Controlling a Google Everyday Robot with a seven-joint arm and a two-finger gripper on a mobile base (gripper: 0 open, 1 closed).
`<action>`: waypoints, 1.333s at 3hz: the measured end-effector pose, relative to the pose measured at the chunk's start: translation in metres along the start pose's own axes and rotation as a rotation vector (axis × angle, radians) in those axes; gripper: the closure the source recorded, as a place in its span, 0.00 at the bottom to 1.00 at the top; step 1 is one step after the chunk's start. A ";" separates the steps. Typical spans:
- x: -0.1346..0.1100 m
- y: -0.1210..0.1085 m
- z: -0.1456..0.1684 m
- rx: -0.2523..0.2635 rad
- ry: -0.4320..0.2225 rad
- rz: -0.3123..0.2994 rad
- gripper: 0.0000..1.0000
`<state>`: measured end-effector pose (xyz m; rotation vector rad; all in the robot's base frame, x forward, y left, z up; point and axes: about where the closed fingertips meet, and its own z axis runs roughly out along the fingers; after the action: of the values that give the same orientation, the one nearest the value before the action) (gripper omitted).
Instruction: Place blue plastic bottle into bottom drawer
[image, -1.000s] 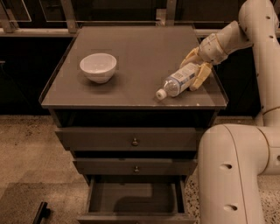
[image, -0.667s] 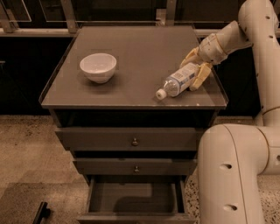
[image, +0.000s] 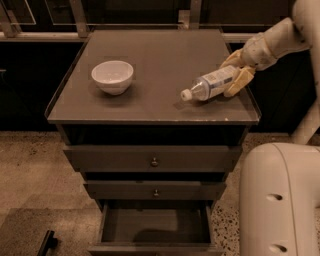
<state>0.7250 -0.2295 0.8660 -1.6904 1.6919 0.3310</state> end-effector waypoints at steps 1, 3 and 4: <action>-0.020 0.000 -0.051 0.107 -0.031 0.059 1.00; -0.097 0.030 -0.161 0.391 -0.162 0.041 1.00; -0.099 0.043 -0.145 0.374 -0.186 0.062 1.00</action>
Offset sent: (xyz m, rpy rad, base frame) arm -0.1955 0.0845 -0.0478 0.2273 0.1607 -0.1918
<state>0.6301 -0.2409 1.0196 -1.2958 1.5586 0.1798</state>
